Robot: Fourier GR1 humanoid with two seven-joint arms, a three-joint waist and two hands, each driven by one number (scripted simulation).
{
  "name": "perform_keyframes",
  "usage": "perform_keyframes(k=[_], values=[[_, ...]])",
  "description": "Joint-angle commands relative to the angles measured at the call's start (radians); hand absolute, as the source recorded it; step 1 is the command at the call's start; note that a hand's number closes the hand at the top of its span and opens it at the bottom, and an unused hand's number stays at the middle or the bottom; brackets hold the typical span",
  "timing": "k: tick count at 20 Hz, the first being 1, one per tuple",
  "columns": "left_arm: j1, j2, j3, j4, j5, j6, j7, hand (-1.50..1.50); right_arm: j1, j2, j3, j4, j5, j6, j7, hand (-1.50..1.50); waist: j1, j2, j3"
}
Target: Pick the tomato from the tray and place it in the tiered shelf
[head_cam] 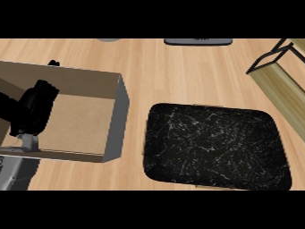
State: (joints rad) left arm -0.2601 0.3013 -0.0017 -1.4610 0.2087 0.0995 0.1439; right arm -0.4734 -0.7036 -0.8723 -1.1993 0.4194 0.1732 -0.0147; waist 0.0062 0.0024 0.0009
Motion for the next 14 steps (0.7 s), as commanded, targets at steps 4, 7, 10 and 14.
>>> perform_keyframes(k=[4,7,10,14], values=[[0.013,-0.015,-0.002,-0.008,-0.008,-0.006,0.030,0.00,-0.019,-0.164,-0.050,0.206,-0.112,0.066,-0.051,-1.50,-0.005,-0.002,-0.001],[0.020,0.015,0.009,-0.040,0.021,-0.029,0.049,0.00,-0.027,-0.228,-0.056,0.307,-0.177,0.244,-0.029,-1.50,-0.003,-0.003,0.000],[0.052,0.008,0.001,-0.034,0.006,-0.013,0.042,0.00,0.017,-0.345,-0.130,0.412,-0.229,0.340,-0.037,-1.50,-0.009,-0.002,0.000],[0.038,-0.008,-0.013,-0.065,-0.002,0.004,0.054,0.00,0.061,-0.493,-0.177,0.568,-0.254,0.412,-0.125,-1.50,-0.005,-0.001,0.001]])
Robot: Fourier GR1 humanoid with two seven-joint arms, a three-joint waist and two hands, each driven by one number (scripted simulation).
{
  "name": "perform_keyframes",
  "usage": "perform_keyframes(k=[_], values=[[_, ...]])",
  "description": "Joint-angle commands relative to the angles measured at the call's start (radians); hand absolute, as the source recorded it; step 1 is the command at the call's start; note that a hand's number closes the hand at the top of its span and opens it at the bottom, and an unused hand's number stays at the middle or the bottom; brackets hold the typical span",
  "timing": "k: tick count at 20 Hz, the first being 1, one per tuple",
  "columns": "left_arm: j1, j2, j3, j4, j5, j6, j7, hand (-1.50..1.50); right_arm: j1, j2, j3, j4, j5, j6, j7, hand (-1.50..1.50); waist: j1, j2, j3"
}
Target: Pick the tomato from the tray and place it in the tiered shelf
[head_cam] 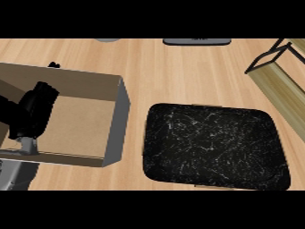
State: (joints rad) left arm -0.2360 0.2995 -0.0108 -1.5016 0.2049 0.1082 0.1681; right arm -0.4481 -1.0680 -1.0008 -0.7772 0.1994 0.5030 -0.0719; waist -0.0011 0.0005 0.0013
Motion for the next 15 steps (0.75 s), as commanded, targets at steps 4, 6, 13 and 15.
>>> perform_keyframes(k=[4,6,13,15], values=[[0.026,0.036,0.041,0.035,0.017,-0.040,-0.022,0.00,0.158,-0.200,-0.145,0.249,-0.093,0.224,-0.179,-1.50,-0.015,-0.001,0.001],[0.000,0.016,0.025,0.051,0.020,-0.034,-0.012,0.00,0.192,-0.246,-0.165,0.291,-0.124,0.334,-0.200,-1.50,-0.022,-0.002,0.001],[0.029,0.039,0.024,-0.033,0.035,-0.026,0.058,0.00,0.384,-0.201,-0.140,0.239,-0.081,0.345,-0.510,-1.50,-0.016,-0.005,0.002],[-0.013,0.029,0.022,0.028,0.018,-0.018,0.021,0.00,0.396,-0.211,-0.118,0.244,-0.075,0.338,-0.555,-1.50,-0.018,-0.001,0.002]])
